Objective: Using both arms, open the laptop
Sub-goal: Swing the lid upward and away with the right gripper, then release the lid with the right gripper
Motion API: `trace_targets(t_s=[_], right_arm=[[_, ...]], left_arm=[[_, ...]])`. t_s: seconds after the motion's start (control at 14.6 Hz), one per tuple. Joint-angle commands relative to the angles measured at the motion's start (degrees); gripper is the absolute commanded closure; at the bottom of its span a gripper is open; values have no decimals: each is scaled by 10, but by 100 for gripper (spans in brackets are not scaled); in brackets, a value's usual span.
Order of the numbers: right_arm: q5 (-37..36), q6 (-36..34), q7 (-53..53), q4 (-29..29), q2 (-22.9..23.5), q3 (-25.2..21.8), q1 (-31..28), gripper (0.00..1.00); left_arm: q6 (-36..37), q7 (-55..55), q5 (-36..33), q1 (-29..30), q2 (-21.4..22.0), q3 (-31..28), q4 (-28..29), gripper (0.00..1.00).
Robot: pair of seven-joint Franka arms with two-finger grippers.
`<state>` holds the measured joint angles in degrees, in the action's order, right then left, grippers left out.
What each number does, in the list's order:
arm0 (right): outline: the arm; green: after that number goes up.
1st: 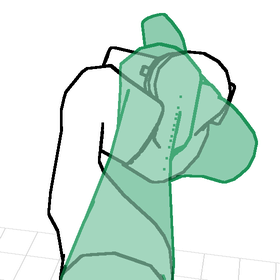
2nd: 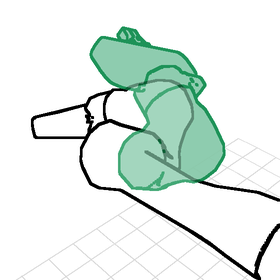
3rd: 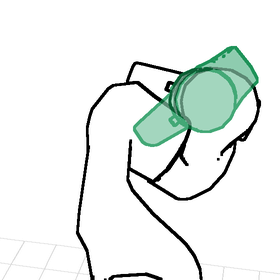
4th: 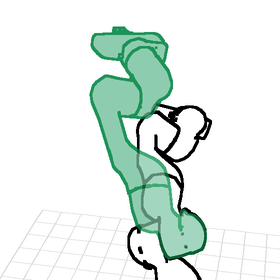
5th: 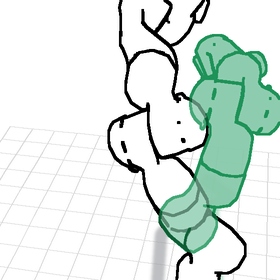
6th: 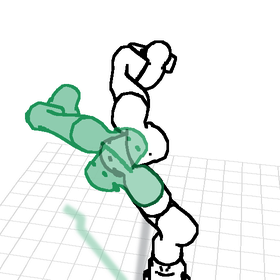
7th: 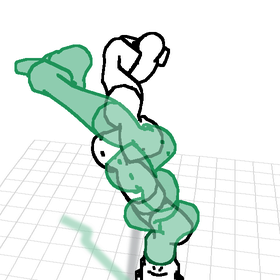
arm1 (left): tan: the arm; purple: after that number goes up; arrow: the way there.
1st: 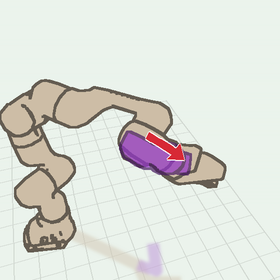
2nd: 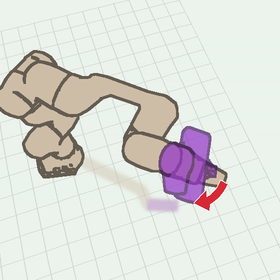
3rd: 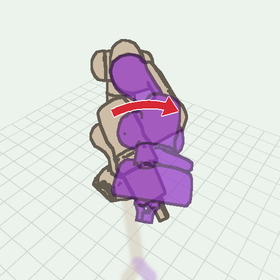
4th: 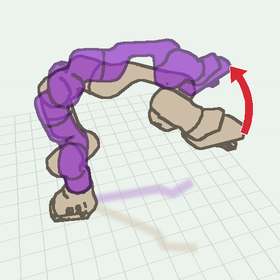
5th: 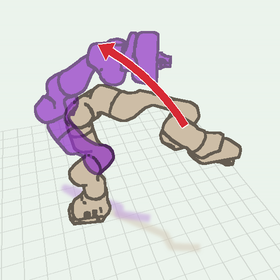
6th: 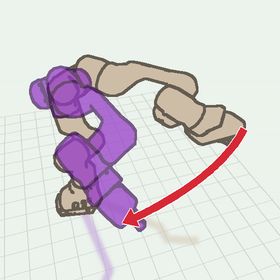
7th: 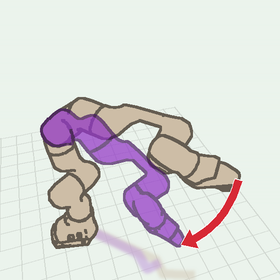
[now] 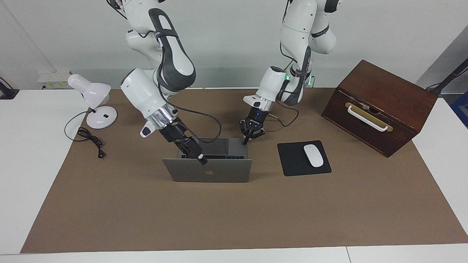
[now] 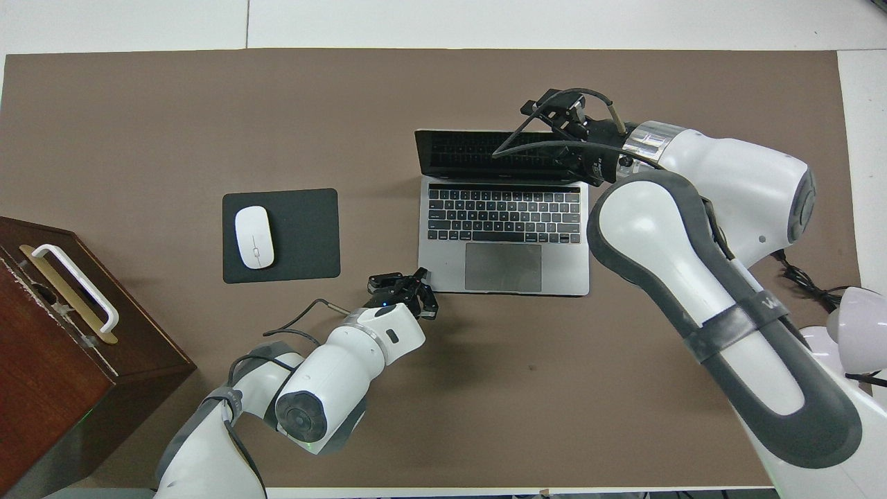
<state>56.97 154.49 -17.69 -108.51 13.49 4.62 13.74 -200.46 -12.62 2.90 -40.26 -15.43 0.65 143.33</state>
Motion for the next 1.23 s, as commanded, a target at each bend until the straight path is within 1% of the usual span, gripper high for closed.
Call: trace_targets(t_s=[0.0,0.21,0.27,0.34,0.41,0.62,0.82,0.96,1.03,1.16], right_arm=[[-10,12,12,14,14,6,-10,19],[-10,12,12,15,15,6,-10,19],[-10,12,11,15,15,7,-9,17],[-10,9,9,15,14,7,-8,12],[-10,6,8,15,14,6,-6,0],[-11,4,3,6,6,6,1,0],[-12,-13,-5,-18,-21,6,1,0],[-13,-32,-36,-30,-39,5,2,0],[-19,-47,-47,-35,-48,5,2,0],[-71,-85,-56,-38,-60,5,-5,0]], left_arm=[[-3,6,2,-10,-43,-4,-12,100],[-4,6,2,-10,-43,-4,-15,100],[-4,6,2,-10,-43,-3,-16,100],[-4,6,2,-10,-43,-4,-16,100],[-4,6,2,-9,-43,-3,-17,100],[-4,5,2,-8,-43,-3,-20,100],[-3,3,5,-5,-43,-2,-24,100],[-3,-5,5,-3,-40,-1,-32,100],[-3,-6,5,-1,-34,-1,-32,100],[5,-10,7,7,-21,-1,-32,100]])
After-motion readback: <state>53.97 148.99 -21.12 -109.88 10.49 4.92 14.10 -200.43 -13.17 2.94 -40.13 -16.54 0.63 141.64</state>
